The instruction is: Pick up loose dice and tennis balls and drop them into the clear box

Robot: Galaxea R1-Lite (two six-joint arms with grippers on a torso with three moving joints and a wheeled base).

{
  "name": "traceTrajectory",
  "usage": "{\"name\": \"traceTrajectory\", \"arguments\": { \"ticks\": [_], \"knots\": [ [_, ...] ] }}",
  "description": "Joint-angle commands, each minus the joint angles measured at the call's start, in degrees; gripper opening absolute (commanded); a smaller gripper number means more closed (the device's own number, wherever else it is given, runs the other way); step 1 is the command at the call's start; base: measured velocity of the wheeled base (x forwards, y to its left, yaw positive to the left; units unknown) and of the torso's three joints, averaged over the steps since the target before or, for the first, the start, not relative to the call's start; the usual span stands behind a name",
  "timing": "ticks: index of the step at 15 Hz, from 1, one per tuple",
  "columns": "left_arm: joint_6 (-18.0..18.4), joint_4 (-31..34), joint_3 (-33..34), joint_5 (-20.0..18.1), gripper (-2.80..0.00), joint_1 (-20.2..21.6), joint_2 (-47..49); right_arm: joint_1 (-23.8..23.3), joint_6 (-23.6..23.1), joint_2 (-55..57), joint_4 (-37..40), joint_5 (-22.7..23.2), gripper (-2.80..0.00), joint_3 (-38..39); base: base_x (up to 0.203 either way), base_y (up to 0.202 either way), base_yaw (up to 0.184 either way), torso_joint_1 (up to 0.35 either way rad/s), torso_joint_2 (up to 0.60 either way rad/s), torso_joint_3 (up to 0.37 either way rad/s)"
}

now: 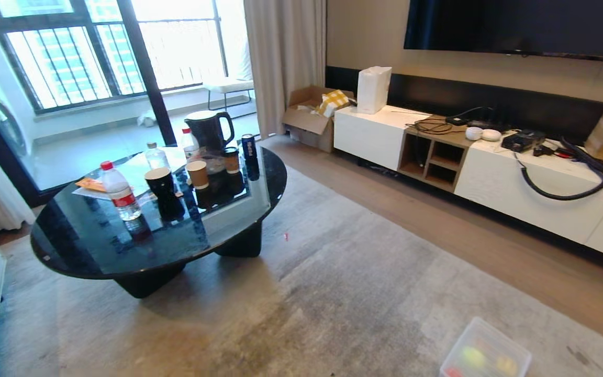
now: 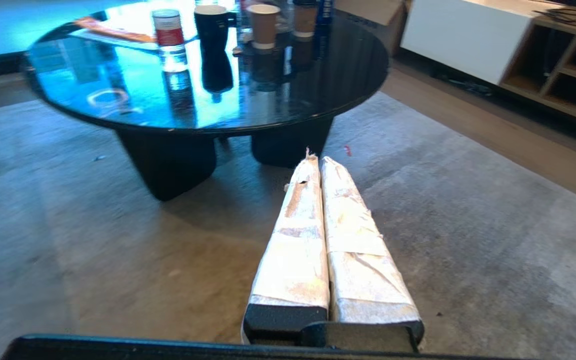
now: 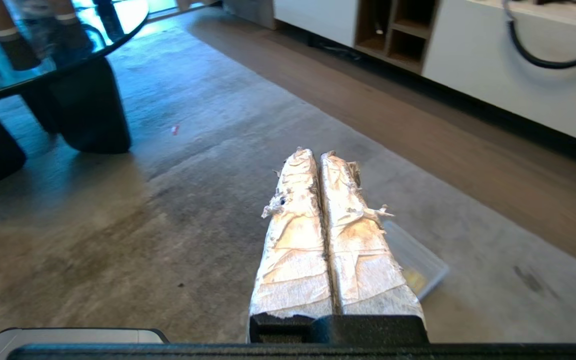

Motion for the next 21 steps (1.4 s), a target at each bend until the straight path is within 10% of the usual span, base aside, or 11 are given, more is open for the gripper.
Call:
{"name": "traceTrajectory", "arguments": {
  "ticks": [1, 21],
  "knots": [
    [0.0, 0.0, 0.0, 0.0, -2.8, 0.0, 0.0, 0.0, 0.0, 0.0, 0.0, 0.0, -2.8, -0.1, 0.002, -0.005, 0.161, 0.002, 0.01, -0.002],
    [-0.2, 0.0, 0.0, 0.0, -2.8, 0.0, 0.0, 0.0, 0.0, 0.0, -0.1, 0.0, -2.8, 0.0, 0.0, -0.006, 0.148, 0.003, 0.0, 0.002]
  ]
}}
